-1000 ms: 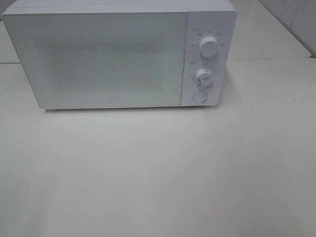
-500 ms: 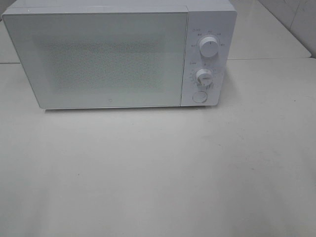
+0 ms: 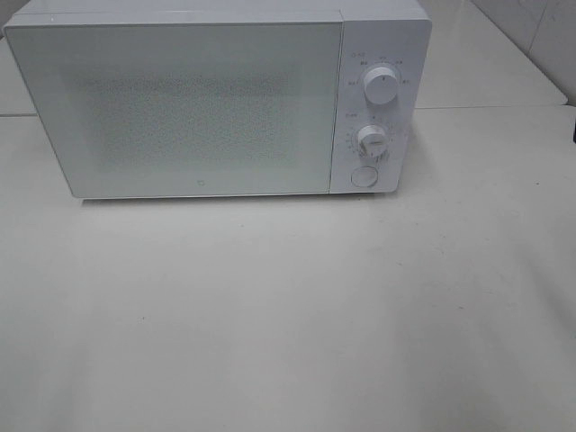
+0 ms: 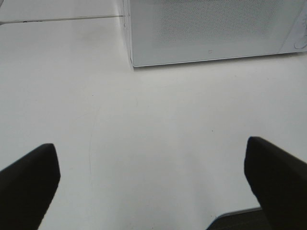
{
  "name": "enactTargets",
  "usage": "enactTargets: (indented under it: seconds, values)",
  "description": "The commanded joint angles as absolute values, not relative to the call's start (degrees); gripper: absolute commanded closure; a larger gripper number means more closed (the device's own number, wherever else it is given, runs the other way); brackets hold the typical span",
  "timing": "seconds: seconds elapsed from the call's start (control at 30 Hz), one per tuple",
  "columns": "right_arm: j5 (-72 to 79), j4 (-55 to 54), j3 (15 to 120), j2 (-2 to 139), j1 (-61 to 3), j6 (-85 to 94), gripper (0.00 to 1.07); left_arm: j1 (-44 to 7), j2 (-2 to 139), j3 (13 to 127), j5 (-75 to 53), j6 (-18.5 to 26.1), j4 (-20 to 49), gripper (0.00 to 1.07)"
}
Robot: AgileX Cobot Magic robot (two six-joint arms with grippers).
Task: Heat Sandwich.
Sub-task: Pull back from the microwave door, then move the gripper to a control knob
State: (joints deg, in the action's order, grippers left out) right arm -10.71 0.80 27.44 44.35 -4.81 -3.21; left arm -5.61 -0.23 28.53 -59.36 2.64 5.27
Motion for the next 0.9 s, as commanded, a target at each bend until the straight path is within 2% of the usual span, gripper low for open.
enactTargets:
  seconds: [0.03, 0.4, 0.57, 0.77, 0.9]
  values:
    - [-4.2, 1.0, 27.3, 49.3, -4.6, -2.6, 0.29, -5.4, -1.8, 28.3, -58.9, 2.5, 5.6, 0.03]
    - [9.0, 1.0, 27.0, 60.4, -4.6, -2.8, 0.31, -5.4, -1.8, 28.3, -58.9, 2.5, 5.6, 0.03]
    - [20.7, 0.6, 24.2, 64.3, -4.6, -2.6, 0.31, -5.4, -1.8, 28.3, -58.9, 2.5, 5.6, 0.03]
    - [30.8, -5.6, 20.6, 69.0, -4.8, 2.1, 0.31, -5.4, -1.8, 28.3, -58.9, 2.5, 5.6, 0.03]
    - [36.4, -12.8, 18.6, 72.1, -7.4, 8.8, 0.31, -5.4, -1.8, 28.3, -58.9, 2.5, 5.6, 0.03]
